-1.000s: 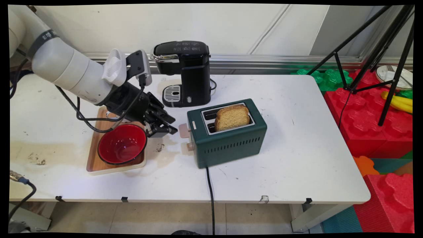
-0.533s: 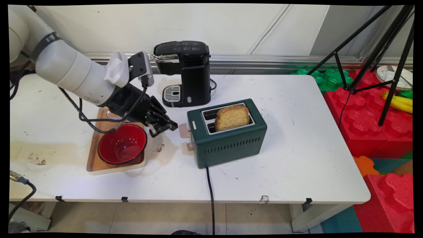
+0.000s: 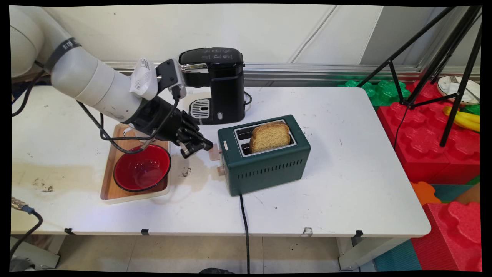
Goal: Press the toaster switch
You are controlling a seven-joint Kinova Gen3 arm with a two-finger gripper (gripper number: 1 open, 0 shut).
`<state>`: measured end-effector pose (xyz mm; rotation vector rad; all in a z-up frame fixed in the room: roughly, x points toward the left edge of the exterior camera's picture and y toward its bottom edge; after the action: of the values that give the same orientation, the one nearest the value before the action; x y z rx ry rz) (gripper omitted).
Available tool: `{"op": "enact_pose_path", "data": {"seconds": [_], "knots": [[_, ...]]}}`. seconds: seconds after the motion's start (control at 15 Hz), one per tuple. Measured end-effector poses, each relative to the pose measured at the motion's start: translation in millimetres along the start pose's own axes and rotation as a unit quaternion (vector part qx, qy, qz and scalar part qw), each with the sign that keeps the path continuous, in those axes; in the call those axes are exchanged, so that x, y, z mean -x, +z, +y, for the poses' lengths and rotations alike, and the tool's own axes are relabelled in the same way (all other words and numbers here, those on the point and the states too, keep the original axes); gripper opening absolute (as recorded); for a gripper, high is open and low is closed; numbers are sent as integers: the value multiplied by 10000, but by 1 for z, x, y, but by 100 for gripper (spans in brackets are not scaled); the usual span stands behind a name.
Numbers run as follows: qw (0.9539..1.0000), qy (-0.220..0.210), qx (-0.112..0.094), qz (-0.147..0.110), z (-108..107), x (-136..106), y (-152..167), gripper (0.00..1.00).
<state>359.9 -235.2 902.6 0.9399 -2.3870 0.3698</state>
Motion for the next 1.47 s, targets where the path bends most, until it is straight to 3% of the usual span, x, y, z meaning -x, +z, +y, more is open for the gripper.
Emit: {"op": "enact_pose_path", "data": {"seconds": [1.47], "knots": [[9999,13,134,-28,-1,6,30,0]]}}
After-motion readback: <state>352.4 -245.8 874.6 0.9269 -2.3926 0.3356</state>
